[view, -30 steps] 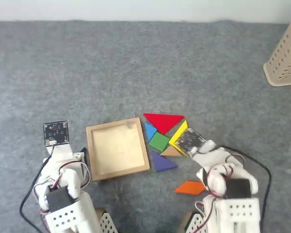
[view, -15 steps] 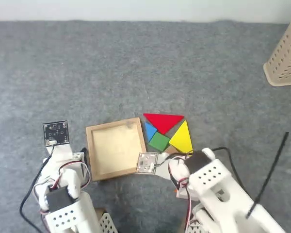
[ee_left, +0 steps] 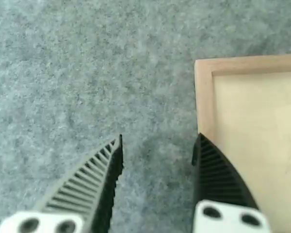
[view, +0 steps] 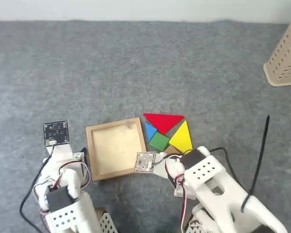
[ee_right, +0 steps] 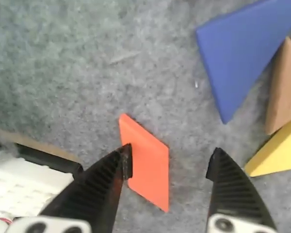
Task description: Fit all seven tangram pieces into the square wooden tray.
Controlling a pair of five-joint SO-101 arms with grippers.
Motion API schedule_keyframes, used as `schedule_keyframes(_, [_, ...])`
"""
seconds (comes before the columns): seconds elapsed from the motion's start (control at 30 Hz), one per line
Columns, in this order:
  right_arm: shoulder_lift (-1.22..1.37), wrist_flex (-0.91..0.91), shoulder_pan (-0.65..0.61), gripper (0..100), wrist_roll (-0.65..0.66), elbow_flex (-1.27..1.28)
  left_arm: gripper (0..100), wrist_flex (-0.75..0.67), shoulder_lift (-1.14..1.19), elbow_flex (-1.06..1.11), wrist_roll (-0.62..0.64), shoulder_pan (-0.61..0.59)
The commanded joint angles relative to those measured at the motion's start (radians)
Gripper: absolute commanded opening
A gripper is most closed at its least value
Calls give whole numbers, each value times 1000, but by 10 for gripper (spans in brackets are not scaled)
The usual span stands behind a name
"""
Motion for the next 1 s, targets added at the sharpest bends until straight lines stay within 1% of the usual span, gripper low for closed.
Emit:
schedule_keyframes(0.0, [38, -39, -5, 253, -14, 3, 225, 3, -11, -5, 9, 2])
schedule_keyframes(0.2, [139, -142, -5, 252, -17, 49, 225, 3, -11, -5, 9, 2])
schedule_keyframes(0.3, [156, -143, -2, 251, -17, 49, 225, 3, -11, -5, 9, 2])
schedule_keyframes(0.37, [156, -145, 25, 216, -14, 46, 225, 3, -11, -5, 9, 2])
schedule_keyframes(0.47, [154, -154, 102, 149, 17, 35, 225, 3, -11, -5, 9, 2])
schedule_keyframes(0.53, [154, -162, 168, 128, 51, 23, 225, 3, -11, -5, 9, 2])
schedule_keyframes(0.73, [154, -214, 358, 128, 58, -37, 225, 3, -11, -5, 9, 2])
schedule_keyframes(0.97, [154, -217, 506, 128, 52, -153, 225, 3, -11, -5, 9, 2])
